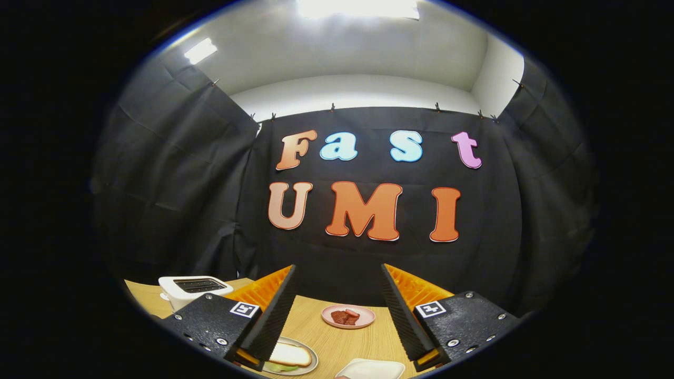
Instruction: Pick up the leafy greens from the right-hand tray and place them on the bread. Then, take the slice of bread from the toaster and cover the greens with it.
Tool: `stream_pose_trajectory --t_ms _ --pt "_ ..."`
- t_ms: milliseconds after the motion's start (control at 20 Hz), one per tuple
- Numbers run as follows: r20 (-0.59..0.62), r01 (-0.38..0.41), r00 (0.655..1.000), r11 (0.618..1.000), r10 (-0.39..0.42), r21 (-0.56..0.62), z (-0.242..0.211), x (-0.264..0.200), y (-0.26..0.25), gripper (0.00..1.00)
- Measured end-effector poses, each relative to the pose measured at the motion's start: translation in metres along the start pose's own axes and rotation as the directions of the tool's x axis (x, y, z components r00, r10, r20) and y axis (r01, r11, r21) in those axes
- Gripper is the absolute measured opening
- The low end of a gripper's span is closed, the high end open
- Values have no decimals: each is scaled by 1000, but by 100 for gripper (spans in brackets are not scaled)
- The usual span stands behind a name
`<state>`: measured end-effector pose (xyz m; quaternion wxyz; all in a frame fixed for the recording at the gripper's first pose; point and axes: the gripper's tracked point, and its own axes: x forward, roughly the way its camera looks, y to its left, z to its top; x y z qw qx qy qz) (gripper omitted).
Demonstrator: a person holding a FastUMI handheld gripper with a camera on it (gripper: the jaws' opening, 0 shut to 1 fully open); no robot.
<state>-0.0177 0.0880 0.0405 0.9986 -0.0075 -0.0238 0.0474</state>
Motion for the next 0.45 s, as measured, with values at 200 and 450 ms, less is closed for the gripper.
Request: stream_pose_trajectory --t_ms 200,450 --pt "10 6 1000 1000 -6 3 2 -1 -3 92" --pt "15 0 1000 1000 0 9 4 -2 1 92"
